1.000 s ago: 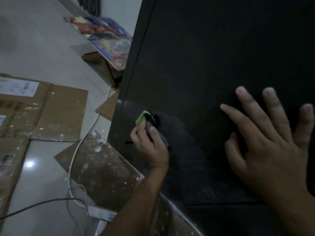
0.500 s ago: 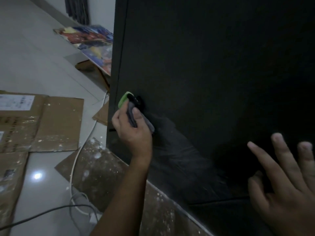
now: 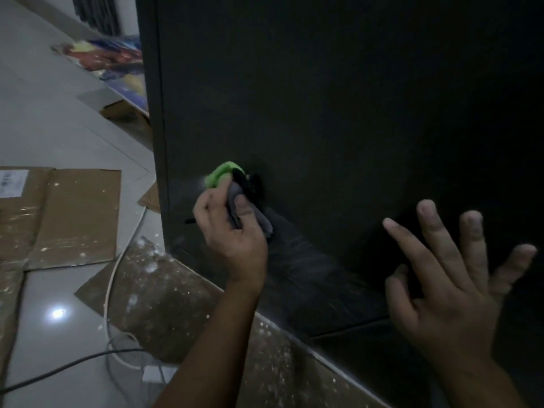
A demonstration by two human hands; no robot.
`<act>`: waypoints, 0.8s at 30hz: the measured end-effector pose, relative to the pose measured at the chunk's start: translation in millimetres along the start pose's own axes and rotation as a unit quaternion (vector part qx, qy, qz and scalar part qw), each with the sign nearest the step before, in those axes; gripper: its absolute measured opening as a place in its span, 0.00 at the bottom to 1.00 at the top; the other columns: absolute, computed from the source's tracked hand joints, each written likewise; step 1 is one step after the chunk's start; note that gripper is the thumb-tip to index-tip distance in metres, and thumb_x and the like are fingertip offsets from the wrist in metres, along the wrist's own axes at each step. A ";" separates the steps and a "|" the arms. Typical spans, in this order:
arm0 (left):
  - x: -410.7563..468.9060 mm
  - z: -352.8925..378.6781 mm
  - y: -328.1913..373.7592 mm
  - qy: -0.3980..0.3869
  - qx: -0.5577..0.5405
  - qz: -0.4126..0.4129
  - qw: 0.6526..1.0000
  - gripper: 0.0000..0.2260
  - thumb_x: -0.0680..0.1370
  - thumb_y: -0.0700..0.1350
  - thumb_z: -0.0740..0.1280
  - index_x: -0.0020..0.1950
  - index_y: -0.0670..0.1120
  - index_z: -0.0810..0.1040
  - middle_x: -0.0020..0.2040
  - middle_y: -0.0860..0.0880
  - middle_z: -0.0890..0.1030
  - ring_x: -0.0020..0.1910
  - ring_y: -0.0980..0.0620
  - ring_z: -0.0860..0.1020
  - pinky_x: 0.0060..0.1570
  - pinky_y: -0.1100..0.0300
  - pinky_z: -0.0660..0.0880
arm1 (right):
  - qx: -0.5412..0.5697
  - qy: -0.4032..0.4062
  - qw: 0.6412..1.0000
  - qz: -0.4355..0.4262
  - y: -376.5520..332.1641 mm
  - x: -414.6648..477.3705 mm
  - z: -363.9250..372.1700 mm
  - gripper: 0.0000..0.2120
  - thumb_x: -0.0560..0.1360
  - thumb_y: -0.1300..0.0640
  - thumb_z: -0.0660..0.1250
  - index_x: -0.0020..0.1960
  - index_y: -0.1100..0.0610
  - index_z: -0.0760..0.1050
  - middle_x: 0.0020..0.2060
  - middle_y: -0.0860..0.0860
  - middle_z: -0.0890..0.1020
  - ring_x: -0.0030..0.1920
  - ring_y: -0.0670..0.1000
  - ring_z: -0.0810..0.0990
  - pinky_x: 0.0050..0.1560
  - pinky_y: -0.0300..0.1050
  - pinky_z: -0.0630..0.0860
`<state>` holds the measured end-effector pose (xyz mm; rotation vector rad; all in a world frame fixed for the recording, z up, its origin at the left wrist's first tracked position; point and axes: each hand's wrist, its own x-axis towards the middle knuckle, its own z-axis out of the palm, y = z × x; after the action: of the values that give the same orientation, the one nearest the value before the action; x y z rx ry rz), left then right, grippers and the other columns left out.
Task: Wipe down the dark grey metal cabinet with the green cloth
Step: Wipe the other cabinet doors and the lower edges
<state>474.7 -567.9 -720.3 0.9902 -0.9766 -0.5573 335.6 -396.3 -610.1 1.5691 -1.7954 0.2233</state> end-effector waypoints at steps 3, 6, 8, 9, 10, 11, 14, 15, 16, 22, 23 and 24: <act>-35.9 1.3 2.2 -0.058 -0.003 0.042 0.997 0.12 0.81 0.46 0.64 0.64 0.48 0.78 0.57 0.44 0.70 0.56 0.54 0.74 0.56 0.62 0.73 | 0.003 0.002 1.000 -0.001 -0.8 -0.1 2.4 0.26 0.79 0.54 0.58 0.77 0.46 0.63 0.81 0.42 0.52 0.81 0.49 0.44 0.75 0.56 0.30; -76.8 -6.5 -2.3 -0.143 0.018 0.095 0.985 0.11 0.81 0.49 0.63 0.63 0.55 0.76 0.57 0.47 0.68 0.51 0.42 0.76 0.52 0.49 0.76 | 0.003 0.011 1.000 -0.002 -0.4 -1.4 4.6 0.25 0.80 0.54 0.57 0.77 0.46 0.63 0.81 0.42 0.53 0.81 0.48 0.43 0.75 0.55 0.29; -99.4 -15.9 -11.7 -0.212 0.039 0.128 0.968 0.12 0.81 0.47 0.64 0.65 0.55 0.75 0.58 0.47 0.68 0.53 0.43 0.74 0.52 0.51 0.75 | 0.004 0.013 1.000 -0.007 1.0 -2.4 5.7 0.24 0.81 0.54 0.56 0.77 0.46 0.63 0.81 0.43 0.54 0.81 0.49 0.43 0.75 0.56 0.30; -108.8 -21.3 -17.6 -0.242 0.048 0.137 0.959 0.13 0.80 0.47 0.64 0.65 0.55 0.75 0.58 0.47 0.68 0.54 0.45 0.73 0.53 0.53 0.75 | 0.010 0.013 1.000 -0.007 1.0 -2.8 6.1 0.23 0.82 0.53 0.55 0.77 0.46 0.63 0.81 0.43 0.54 0.81 0.49 0.44 0.76 0.59 0.32; -116.4 -26.7 -22.7 -0.265 0.052 0.135 0.953 0.14 0.80 0.47 0.65 0.65 0.56 0.75 0.58 0.47 0.68 0.54 0.47 0.72 0.54 0.55 0.74 | 0.019 0.014 1.000 -0.004 1.0 -3.2 6.9 0.23 0.82 0.53 0.54 0.77 0.46 0.64 0.81 0.43 0.55 0.81 0.49 0.44 0.76 0.65 0.37; -122.1 -31.2 -25.8 -0.284 0.049 0.120 0.950 0.14 0.80 0.47 0.65 0.65 0.56 0.75 0.58 0.47 0.68 0.55 0.47 0.72 0.55 0.57 0.73 | 0.029 0.014 0.999 -0.002 1.1 -3.6 7.7 0.22 0.83 0.53 0.53 0.77 0.46 0.64 0.81 0.43 0.55 0.81 0.49 0.44 0.74 0.70 0.42; -126.4 -35.0 -19.0 -0.285 0.018 0.028 0.958 0.11 0.81 0.48 0.62 0.63 0.55 0.75 0.59 0.46 0.69 0.57 0.52 0.72 0.59 0.63 0.70 | 0.037 0.016 0.999 0.002 1.5 -3.9 8.7 0.23 0.82 0.52 0.52 0.77 0.45 0.64 0.81 0.43 0.55 0.81 0.49 0.44 0.76 0.69 0.41; -123.4 -32.2 -12.8 -0.256 0.003 -0.003 0.967 0.11 0.81 0.48 0.62 0.63 0.53 0.75 0.59 0.45 0.70 0.58 0.56 0.72 0.59 0.65 0.69 | 0.031 0.018 0.999 0.001 2.3 -3.6 8.0 0.23 0.82 0.53 0.53 0.77 0.46 0.64 0.81 0.43 0.55 0.81 0.48 0.44 0.77 0.64 0.36; -117.9 -27.4 -5.9 -0.219 -0.008 -0.027 0.975 0.11 0.81 0.46 0.63 0.63 0.50 0.75 0.58 0.42 0.70 0.59 0.61 0.71 0.59 0.68 0.68 | 0.022 0.020 1.000 -0.001 2.9 -3.0 6.6 0.23 0.82 0.53 0.53 0.76 0.46 0.65 0.80 0.43 0.56 0.81 0.48 0.43 0.76 0.59 0.32; -96.3 2.8 8.1 -0.092 -0.002 -0.029 0.995 0.12 0.82 0.46 0.62 0.64 0.45 0.74 0.58 0.46 0.67 0.56 0.55 0.72 0.58 0.65 0.70 | 0.012 0.012 1.000 -0.003 -1.2 -2.4 6.1 0.26 0.79 0.55 0.59 0.77 0.46 0.65 0.80 0.45 0.55 0.80 0.49 0.42 0.75 0.57 0.30; -102.9 3.1 7.6 -0.100 0.006 -0.014 0.995 0.12 0.82 0.48 0.62 0.64 0.47 0.74 0.58 0.46 0.67 0.55 0.50 0.73 0.57 0.61 0.72 | 0.012 0.007 1.000 -0.003 -1.8 -4.4 7.4 0.27 0.78 0.55 0.59 0.77 0.46 0.65 0.80 0.45 0.55 0.81 0.49 0.42 0.75 0.57 0.30; -111.7 2.4 6.7 -0.115 0.017 0.007 0.993 0.11 0.82 0.48 0.62 0.64 0.48 0.74 0.58 0.46 0.67 0.55 0.46 0.73 0.56 0.58 0.72 | 0.009 0.001 1.000 -0.005 -2.4 -7.3 9.3 0.27 0.78 0.55 0.59 0.77 0.46 0.65 0.80 0.45 0.54 0.81 0.49 0.42 0.75 0.57 0.30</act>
<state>419.0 -479.7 -761.0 0.9637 -1.2008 -0.6554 334.0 -396.3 -622.1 1.5891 -1.7890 0.2366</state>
